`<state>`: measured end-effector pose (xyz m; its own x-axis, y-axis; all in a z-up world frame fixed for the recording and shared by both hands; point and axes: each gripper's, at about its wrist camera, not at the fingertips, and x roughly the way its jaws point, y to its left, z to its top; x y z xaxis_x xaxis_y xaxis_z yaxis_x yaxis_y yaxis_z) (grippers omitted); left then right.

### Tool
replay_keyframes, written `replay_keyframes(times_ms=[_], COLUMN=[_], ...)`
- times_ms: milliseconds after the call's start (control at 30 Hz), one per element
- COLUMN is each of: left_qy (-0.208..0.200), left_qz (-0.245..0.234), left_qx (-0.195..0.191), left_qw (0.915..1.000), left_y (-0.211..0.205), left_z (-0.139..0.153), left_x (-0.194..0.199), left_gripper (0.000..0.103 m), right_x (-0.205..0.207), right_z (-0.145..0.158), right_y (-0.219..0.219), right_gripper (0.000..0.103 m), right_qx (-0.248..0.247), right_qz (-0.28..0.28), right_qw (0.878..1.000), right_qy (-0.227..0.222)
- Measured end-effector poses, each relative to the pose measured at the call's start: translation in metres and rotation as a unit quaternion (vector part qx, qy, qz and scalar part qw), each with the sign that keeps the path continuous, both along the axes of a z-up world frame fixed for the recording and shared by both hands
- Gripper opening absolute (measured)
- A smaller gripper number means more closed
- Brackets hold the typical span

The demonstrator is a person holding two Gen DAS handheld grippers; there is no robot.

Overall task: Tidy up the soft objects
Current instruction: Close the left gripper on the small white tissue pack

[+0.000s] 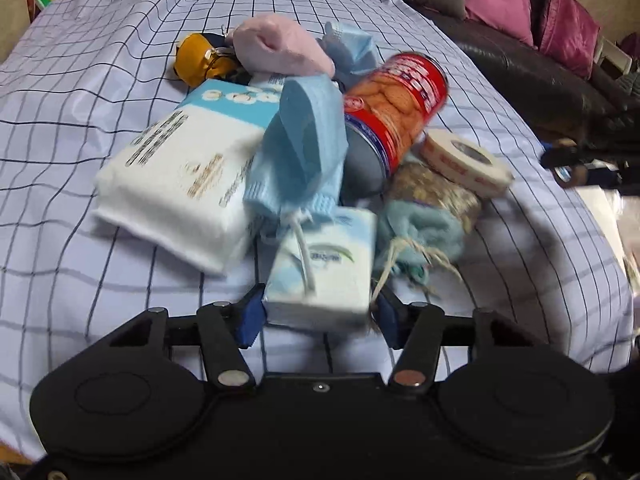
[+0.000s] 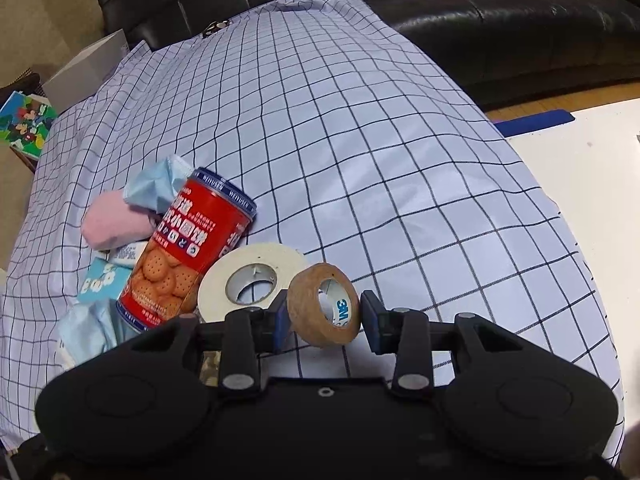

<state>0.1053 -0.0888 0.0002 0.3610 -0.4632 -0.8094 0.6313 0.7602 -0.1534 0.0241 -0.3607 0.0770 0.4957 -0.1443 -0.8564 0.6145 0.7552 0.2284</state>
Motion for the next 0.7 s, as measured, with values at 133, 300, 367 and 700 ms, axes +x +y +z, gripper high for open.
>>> replay_keyframes(times_ms=[133,300,367,700], left_qy=[-0.012,-0.009,-0.009,-0.001], left_qz=[0.002,0.014,0.020,0.046], left_qx=[0.020,0.024,0.006,0.017], left_qw=[0.9997,0.9996,0.9997,0.9988], left_y=[0.012,0.027,0.033,0.035], left_z=[0.002,-0.001,0.002,-0.001], left_x=[-0.014,-0.016,-0.015,0.002], left_gripper=[0.054,0.075,0.080,0.077], right_x=[0.002,0.005,0.006,0.007], right_z=[-0.007,-0.011,-0.010,-0.015], right_y=[0.003,0.009,0.011,0.015], right_gripper=[0.037,0.037,0.037,0.037], right_qx=[0.004,0.002,-0.002,-0.029], right_qz=[0.005,0.013,0.013,0.013], right_qw=[1.000,1.000,1.000,0.999], right_qy=[0.013,0.021,0.020,0.036])
